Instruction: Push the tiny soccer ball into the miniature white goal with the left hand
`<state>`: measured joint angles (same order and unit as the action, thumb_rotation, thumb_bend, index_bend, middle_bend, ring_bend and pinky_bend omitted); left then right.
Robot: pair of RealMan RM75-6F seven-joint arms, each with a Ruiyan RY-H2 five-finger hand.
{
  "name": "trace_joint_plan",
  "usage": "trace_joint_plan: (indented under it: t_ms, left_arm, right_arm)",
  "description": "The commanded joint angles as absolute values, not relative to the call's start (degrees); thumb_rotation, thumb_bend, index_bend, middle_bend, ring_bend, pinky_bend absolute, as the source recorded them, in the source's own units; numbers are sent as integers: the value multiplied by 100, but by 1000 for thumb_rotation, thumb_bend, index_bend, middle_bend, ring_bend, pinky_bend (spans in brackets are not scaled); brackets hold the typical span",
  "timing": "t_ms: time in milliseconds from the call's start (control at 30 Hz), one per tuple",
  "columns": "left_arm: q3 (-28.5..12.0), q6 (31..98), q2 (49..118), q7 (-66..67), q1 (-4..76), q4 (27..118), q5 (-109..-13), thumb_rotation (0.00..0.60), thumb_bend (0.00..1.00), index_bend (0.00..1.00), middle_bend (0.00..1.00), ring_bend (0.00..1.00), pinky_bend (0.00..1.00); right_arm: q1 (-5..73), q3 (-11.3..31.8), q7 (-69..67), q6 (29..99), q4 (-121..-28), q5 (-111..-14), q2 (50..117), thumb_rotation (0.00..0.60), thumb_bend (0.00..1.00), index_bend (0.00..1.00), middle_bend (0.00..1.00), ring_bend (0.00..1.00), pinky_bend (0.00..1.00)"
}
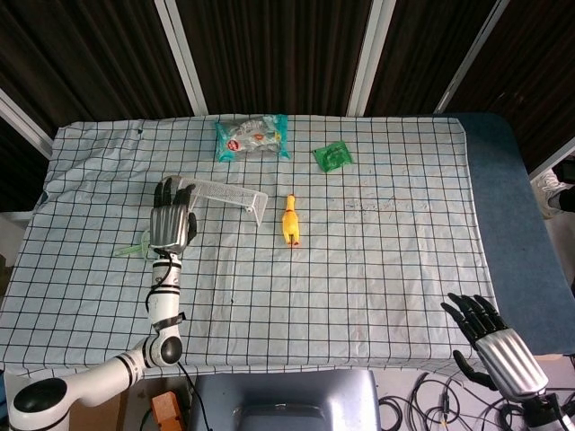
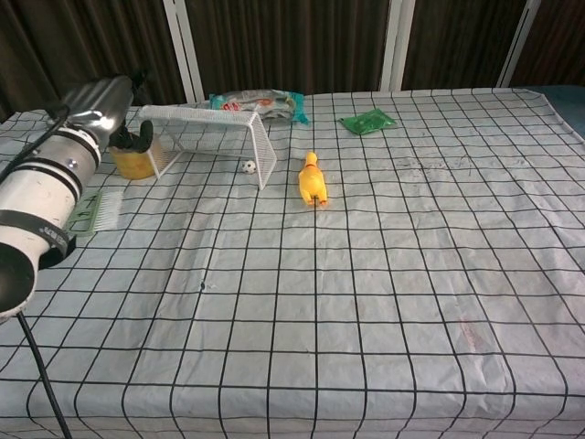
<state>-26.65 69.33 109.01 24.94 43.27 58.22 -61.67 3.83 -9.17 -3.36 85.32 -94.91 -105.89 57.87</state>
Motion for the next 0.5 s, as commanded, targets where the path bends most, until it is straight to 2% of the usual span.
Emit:
trace_joint_plan:
  t_ms: [33, 167, 267, 367, 433, 500]
  left_arm:
    - [-2065, 8466, 9794, 2531, 3514, 8172, -7207, 600, 573, 0, 155, 25, 23]
    - [-1404, 8849, 9046, 2805, 2858, 9245, -7534, 600, 547, 0, 183, 58, 30]
    - [-903, 9075, 8530, 2719, 2381, 9661, -7767, 600, 521, 0, 188, 69, 38]
    - [-291, 9275, 8108, 2266, 1915, 9694, -8164, 600, 484, 0, 182, 63, 32]
    - [264, 9306, 7794, 1705, 1591, 9490, -8518, 600, 450, 0, 139, 30, 15]
    - [707, 9293, 7614, 980, 1317, 9174, -8764, 600, 420, 0, 56, 1, 0]
  right_arm:
    - [385, -941, -264, 8513, -9505, -10641, 5811, 600, 409, 0, 0, 0, 0]
    - [382, -964, -89, 8439, -9515, -10675, 5878, 600, 409, 0, 0, 0, 0]
    - [389, -961, 19, 8370, -9531, -10646, 5913, 600, 409, 0, 0, 0, 0]
    - [396, -954, 89, 8323, -9545, -10617, 5935, 600, 409, 0, 0, 0, 0]
    - [396, -947, 130, 8301, -9554, -10591, 5944, 600, 408, 0, 0, 0, 0]
    - [389, -930, 163, 8300, -9561, -10554, 5956, 600, 409, 0, 0, 0, 0]
